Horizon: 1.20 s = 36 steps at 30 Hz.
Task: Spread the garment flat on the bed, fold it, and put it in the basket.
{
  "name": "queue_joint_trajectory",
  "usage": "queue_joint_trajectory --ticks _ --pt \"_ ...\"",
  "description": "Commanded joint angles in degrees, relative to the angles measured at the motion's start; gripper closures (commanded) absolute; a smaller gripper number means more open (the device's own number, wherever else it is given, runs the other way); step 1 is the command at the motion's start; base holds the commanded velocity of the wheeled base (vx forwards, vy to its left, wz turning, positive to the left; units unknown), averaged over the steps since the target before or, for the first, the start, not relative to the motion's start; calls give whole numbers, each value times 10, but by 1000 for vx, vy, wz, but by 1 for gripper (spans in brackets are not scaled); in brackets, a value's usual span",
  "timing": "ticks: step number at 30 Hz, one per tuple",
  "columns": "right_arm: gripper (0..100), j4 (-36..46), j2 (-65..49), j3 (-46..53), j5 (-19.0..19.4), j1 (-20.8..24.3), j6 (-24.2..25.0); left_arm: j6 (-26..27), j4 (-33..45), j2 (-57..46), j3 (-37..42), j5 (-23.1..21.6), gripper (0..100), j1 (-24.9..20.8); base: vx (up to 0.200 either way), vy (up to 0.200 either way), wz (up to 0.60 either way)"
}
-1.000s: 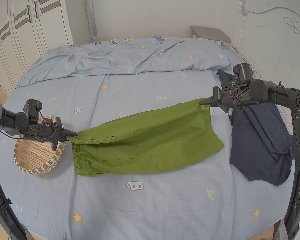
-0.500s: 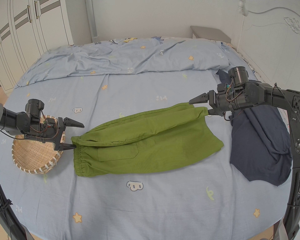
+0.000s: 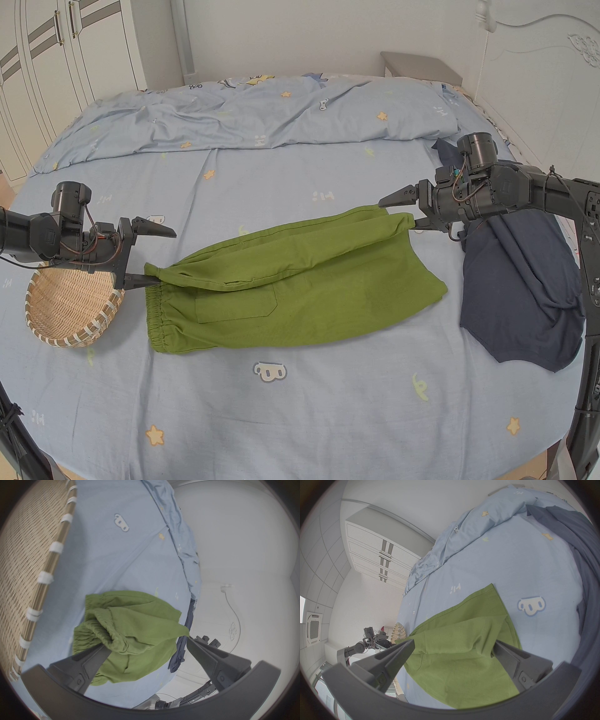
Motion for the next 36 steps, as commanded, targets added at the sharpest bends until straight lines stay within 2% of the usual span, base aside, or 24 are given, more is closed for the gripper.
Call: queue_joint_trajectory --ticks 1,6,10,14,19,22,29,36 --pt "0 -1 -4 0 0 1 4 -25 -30 14 -31 1 0 -23 0 0 0" --pt "0 0 -3 0 0 2 4 -76 -74 62 -74 7 0 -24 0 0 0" --pt "0 1 -3 0 0 1 4 -97 -97 88 -88 16 0 -18 0 0 0" --pt "0 1 -3 0 0 -1 5 -122 -126 113 -106 75 0 -16 0 0 0" --pt "0 1 -3 0 0 0 9 -124 -126 108 -102 87 0 -13 0 0 0" --pt "0 1 -3 0 0 2 10 -122 -122 98 -87 87 0 -1 0 0 0" --pt "0 16 -14 5 -2 -5 8 -120 -126 17 -17 78 0 -6 0 0 0" --pt "0 12 -84 102 -2 -17 8 -111 -127 -73 87 65 0 -5 0 0 0"
